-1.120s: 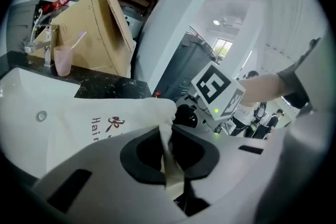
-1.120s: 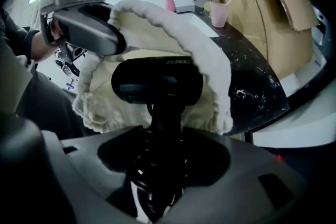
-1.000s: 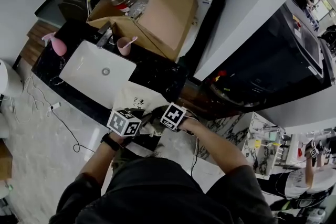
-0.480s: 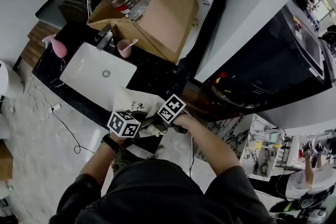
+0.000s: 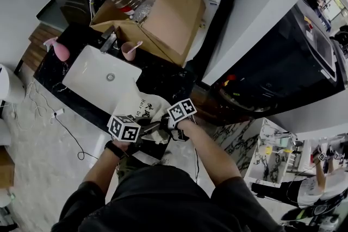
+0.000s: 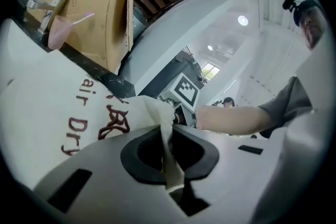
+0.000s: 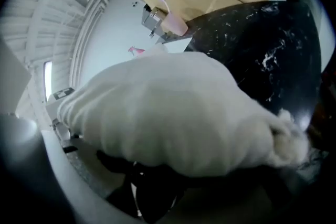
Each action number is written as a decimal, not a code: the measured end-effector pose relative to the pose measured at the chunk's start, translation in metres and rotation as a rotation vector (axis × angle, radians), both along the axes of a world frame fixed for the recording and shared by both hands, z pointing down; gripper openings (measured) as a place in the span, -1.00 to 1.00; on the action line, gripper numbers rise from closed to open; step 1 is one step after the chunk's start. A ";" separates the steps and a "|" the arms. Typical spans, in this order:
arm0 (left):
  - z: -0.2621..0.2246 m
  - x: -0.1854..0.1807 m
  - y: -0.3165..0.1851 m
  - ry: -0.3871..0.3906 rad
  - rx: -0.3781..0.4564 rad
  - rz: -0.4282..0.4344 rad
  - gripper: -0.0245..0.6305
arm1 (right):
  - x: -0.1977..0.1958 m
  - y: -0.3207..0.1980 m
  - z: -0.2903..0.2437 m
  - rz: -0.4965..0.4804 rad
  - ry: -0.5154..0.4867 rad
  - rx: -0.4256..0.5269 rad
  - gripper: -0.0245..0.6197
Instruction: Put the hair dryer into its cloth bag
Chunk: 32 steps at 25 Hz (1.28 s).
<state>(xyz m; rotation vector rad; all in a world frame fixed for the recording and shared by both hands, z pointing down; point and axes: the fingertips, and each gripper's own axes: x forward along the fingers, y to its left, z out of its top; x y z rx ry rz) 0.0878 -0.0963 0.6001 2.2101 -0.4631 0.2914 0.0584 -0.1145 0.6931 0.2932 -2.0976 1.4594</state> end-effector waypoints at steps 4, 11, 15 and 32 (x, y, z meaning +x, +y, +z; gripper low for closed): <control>0.000 -0.002 0.003 0.029 -0.012 -0.009 -0.87 | -0.005 -0.002 -0.003 0.081 -0.066 -0.054 -0.16; -0.002 -0.005 0.006 0.110 -0.052 -0.028 -0.87 | -0.005 -0.020 -0.007 0.207 -0.109 -0.015 -0.15; -0.006 -0.004 0.005 0.193 -0.088 -0.055 -0.87 | -0.008 -0.029 -0.004 0.286 -0.108 -0.004 -0.15; -0.004 -0.015 -0.003 0.205 -0.079 -0.063 -0.87 | -0.002 -0.049 -0.024 0.406 -0.204 0.113 -0.13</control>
